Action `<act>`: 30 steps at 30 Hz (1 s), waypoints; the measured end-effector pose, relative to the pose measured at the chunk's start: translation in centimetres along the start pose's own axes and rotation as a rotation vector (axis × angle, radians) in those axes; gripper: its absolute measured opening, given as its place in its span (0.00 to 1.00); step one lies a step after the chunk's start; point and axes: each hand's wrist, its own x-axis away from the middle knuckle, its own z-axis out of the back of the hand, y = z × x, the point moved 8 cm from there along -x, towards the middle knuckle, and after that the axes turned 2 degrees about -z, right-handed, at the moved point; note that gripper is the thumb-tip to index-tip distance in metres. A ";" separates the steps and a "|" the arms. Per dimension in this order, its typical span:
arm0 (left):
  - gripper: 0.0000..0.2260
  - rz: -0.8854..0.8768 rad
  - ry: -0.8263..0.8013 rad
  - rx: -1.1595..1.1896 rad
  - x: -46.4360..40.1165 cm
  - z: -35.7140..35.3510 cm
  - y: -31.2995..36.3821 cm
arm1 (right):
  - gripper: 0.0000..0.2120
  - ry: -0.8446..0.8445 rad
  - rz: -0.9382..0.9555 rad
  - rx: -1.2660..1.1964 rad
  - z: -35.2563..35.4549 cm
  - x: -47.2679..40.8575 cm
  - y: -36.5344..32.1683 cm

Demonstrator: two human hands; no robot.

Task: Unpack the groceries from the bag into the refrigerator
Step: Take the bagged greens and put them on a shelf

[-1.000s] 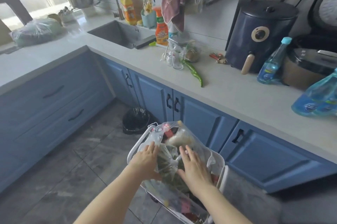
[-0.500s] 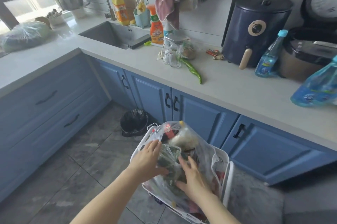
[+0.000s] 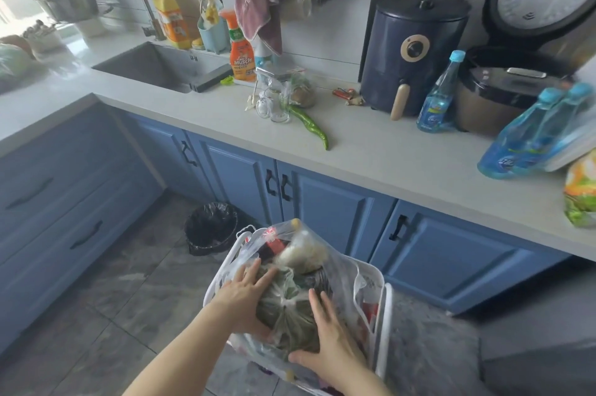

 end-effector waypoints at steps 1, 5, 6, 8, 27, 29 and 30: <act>0.53 -0.008 0.008 -0.001 0.0 -0.2 -0.1 | 0.57 -0.006 0.002 -0.003 -0.4 0.0 0.1; 0.45 -0.053 0.044 0.006 -0.1 -0.4 0.3 | 0.56 0.028 0.023 0.003 -1.5 -0.8 0.0; 0.43 -0.053 0.057 0.017 0.0 -0.3 0.3 | 0.54 0.043 0.020 -0.010 -1.5 -1.0 -0.1; 0.38 -0.046 0.098 0.029 0.1 0.2 0.3 | 0.49 0.082 0.024 -0.030 -1.0 -1.2 0.0; 0.29 -0.233 0.502 0.484 0.0 18.2 11.6 | 0.33 0.550 0.043 0.134 21.7 5.0 -2.1; 0.29 -0.295 0.503 0.473 0.2 20.4 15.8 | 0.33 0.609 0.000 0.154 24.9 8.3 -0.7; 0.28 -0.336 0.503 0.462 0.5 21.4 18.4 | 0.32 0.639 -0.028 0.161 26.5 10.3 0.2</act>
